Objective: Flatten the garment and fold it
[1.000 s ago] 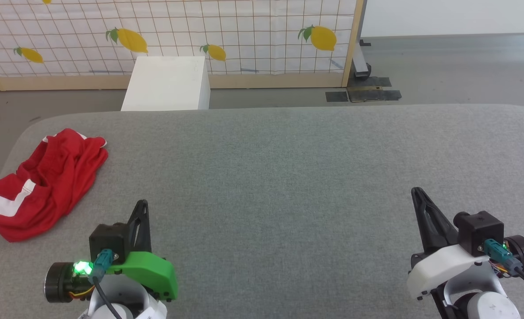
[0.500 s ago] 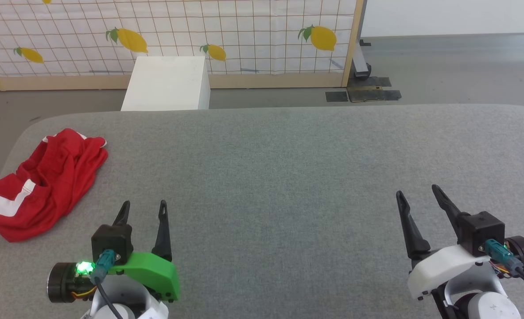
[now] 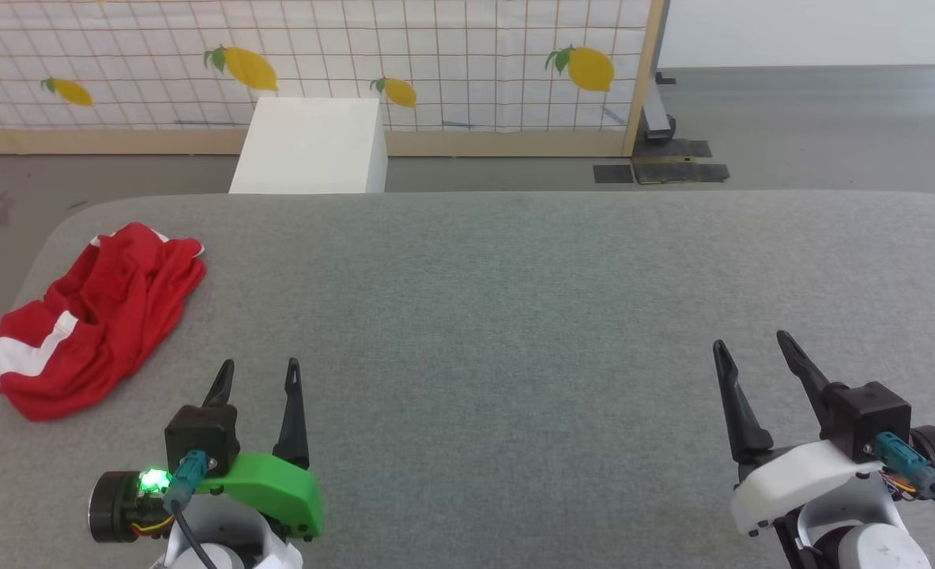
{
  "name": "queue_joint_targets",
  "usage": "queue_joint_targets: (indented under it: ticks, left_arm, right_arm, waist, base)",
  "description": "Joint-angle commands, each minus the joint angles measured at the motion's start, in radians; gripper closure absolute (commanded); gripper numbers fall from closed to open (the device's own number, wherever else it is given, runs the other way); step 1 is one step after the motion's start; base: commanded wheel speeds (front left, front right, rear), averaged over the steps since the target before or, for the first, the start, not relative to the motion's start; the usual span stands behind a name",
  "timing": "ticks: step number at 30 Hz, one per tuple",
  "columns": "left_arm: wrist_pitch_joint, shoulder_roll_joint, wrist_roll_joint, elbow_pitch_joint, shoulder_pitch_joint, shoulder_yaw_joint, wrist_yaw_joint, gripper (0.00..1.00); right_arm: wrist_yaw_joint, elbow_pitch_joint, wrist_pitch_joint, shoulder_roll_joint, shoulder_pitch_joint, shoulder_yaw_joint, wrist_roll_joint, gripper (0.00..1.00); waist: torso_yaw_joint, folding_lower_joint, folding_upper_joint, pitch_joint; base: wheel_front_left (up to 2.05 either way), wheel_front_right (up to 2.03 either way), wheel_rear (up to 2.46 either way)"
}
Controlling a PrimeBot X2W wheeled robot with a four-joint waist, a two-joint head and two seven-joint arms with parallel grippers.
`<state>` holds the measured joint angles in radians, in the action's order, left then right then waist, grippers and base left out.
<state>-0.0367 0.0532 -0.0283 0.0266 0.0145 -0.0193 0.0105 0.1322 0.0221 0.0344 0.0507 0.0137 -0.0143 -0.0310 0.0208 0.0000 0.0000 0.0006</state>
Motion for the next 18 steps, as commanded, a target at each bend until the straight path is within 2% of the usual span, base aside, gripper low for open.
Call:
queue_joint_targets:
  ticks: [1,18]
  left_arm:
    - [-0.009,0.001,-0.010,0.006,0.001,-0.003,0.005,0.00]
    - [-0.044,0.002,-0.023,0.022,-0.009,-0.003,0.020,0.00]
  right_arm:
    - [0.000,0.006,0.010,0.000,-0.022,-0.004,-0.012,0.00]
    - [-0.001,0.029,0.046,0.000,-0.029,-0.008,-0.034,0.00]
  waist:
    - [0.010,0.0000,0.0000,0.000]
    - [0.101,0.0000,0.0000,0.002]
  base:
    - [0.00,0.00,0.00]
    - [0.00,0.00,0.00]
